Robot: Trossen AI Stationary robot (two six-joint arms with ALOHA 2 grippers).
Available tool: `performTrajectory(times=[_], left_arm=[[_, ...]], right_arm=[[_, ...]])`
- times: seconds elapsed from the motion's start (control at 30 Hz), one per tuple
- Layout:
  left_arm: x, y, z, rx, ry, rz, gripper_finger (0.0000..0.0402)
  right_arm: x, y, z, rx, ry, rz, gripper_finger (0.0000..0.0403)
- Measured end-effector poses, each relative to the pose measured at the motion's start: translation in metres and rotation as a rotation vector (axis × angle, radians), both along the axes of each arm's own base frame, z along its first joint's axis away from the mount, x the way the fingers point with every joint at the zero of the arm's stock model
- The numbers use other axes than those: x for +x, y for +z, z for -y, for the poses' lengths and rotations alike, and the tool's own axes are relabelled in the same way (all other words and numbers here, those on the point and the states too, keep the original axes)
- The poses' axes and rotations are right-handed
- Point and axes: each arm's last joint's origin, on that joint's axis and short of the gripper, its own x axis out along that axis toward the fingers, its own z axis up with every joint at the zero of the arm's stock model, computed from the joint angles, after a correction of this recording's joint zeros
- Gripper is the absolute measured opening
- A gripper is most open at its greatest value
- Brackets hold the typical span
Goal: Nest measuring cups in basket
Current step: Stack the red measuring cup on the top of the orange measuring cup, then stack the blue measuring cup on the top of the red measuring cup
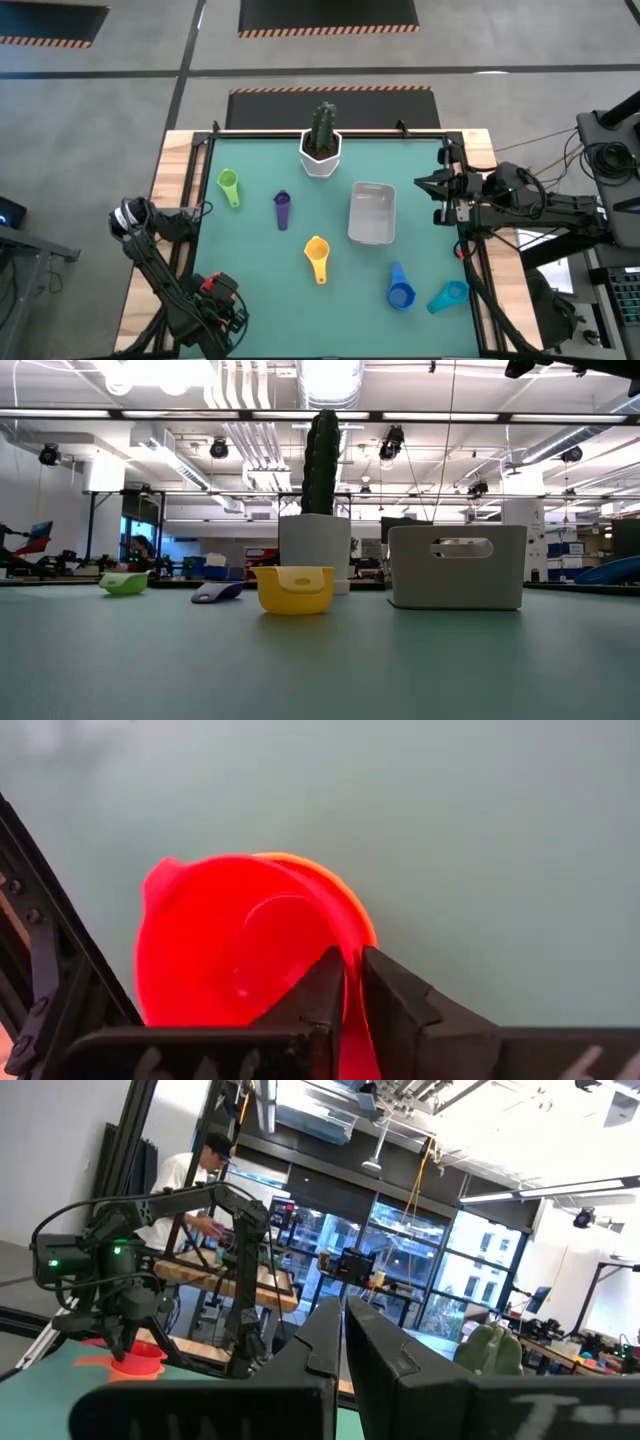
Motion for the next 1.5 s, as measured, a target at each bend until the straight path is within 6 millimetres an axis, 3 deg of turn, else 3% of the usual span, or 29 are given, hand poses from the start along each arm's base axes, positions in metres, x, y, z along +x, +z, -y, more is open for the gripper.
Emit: performTrajectory(times=[0.27,0.43,0.8,1.2,1.5], left_arm=[[0.001,0.002,0.001,-0.014,-0.012,0.002,0.0083],[0.011,0.017,0.005,-0.043,-0.076,0.022,0.0103],[0.058,0.052,-0.009,0.057,-0.273,0.23,0.0086],[0.103,0.058,-0.023,0.1,-0.576,0.322,0.0078],[0.116,0.06,-0.036,0.233,-0.573,0.366,0.0077]], right_arm=[[0.0,0.0,0.0,0.002,0.001,-0.002,0.0009],[0.0,0.0,0.0,0.001,0.0,-0.001,0.0009],[0.0,0.0,0.0,-0.001,0.0,0.004,0.0009],[0.001,-0.001,0.0,0.005,0.001,-0.013,0.0009],[0.001,-0.002,0.0,0.006,0.001,-0.016,0.0009]])
